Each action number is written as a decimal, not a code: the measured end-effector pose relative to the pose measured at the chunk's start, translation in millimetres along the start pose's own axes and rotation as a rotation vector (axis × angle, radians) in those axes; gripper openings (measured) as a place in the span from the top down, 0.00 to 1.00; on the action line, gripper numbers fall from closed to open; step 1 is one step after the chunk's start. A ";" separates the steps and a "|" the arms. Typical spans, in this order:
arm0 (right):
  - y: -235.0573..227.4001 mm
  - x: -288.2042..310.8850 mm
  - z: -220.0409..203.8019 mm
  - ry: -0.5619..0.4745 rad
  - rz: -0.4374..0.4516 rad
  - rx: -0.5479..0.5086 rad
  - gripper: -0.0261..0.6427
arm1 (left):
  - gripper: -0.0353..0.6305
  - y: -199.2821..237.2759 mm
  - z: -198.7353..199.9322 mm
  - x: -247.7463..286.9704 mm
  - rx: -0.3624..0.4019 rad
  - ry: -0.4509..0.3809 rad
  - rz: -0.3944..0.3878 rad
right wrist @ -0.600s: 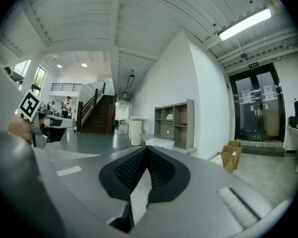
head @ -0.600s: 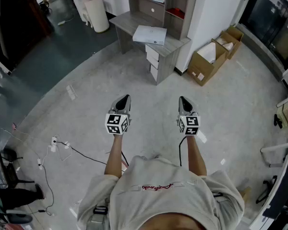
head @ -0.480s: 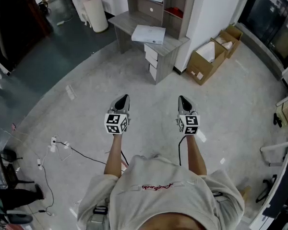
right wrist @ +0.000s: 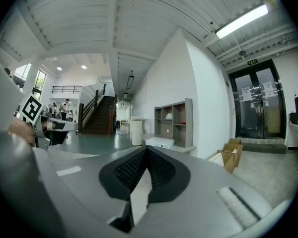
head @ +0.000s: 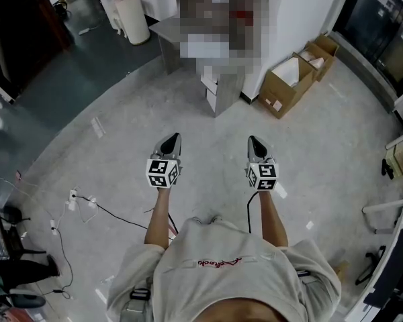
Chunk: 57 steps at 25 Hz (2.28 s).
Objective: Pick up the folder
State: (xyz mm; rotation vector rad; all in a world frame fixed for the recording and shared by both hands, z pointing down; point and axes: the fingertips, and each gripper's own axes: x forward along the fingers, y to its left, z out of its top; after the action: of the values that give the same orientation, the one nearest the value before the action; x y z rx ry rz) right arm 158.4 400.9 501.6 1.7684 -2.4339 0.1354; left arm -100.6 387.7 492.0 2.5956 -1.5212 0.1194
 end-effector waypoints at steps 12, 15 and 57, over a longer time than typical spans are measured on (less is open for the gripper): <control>-17.8 -10.9 -5.2 0.009 0.049 -0.034 0.95 | 0.95 -24.1 1.0 8.3 0.010 0.004 0.035; -18.5 -10.9 -5.9 0.007 0.060 -0.038 0.95 | 0.95 -26.0 -0.8 12.5 0.015 0.009 0.041; -57.2 280.7 37.5 0.018 -0.028 -0.025 0.95 | 0.95 165.7 33.9 252.2 -0.017 0.009 -0.047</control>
State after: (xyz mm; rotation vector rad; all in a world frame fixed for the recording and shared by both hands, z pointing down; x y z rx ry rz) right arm 125.3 114.0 508.5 1.7825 -2.3867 0.1173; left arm -121.9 85.0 504.2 2.6115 -1.4511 0.1133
